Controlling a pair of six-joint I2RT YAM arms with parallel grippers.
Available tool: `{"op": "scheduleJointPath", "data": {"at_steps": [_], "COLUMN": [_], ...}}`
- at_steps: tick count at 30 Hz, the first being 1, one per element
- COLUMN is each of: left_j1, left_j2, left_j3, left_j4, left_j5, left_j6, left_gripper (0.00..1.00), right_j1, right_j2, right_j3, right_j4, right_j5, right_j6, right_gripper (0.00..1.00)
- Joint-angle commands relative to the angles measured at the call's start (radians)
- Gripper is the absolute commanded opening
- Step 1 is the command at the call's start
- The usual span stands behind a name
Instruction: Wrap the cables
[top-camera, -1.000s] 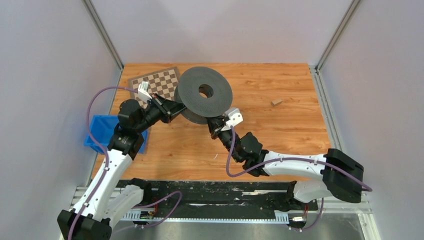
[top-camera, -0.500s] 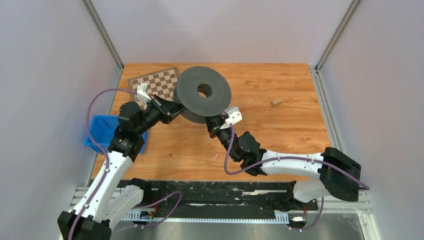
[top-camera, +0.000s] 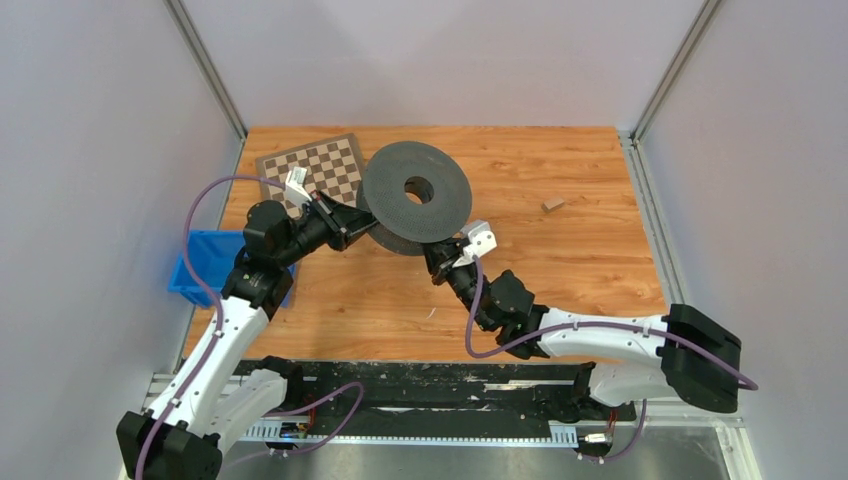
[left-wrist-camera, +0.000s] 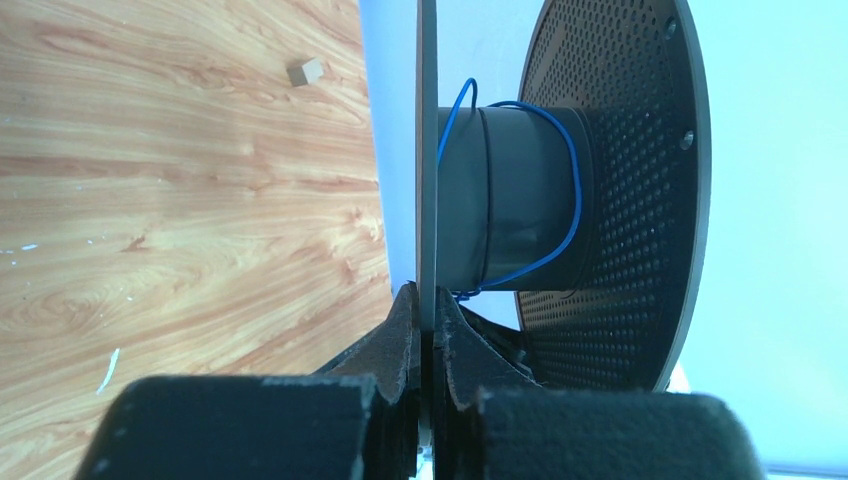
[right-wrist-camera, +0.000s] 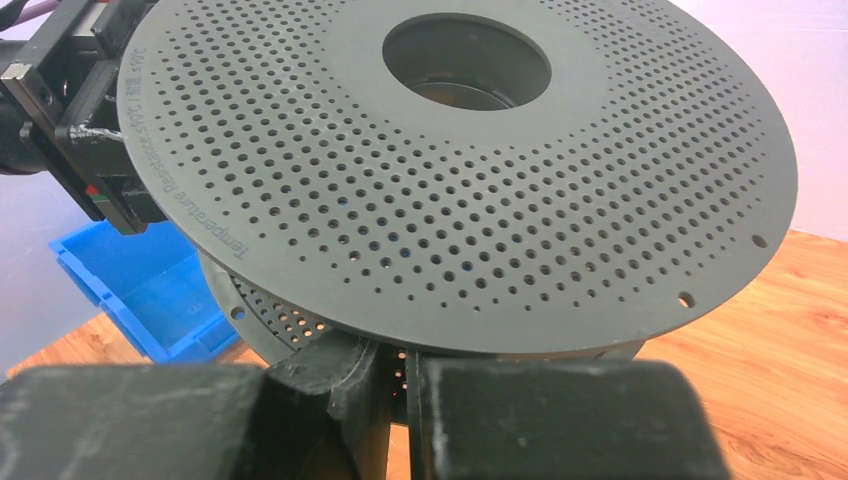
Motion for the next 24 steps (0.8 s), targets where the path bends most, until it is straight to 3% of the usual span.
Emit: {"op": "scheduleJointPath", "data": {"at_steps": [1,24], "left_j1": [-0.018,-0.012], "left_j2": [-0.017,0.016], "left_j3": [0.058,0.066], "left_j4": [0.131,0.135], "left_j5": [0.098,0.104], "left_j6": [-0.007,-0.002], "left_gripper": [0.0,0.0], "right_j1": [0.0,-0.002], "right_j2": [-0.047,-0.245], "right_j3": [-0.03,-0.111], "right_j4": [-0.059,-0.163], "right_j5": [-0.02,-0.142], "right_j6": [0.007,-0.003], "right_gripper": [0.11,0.14]}}
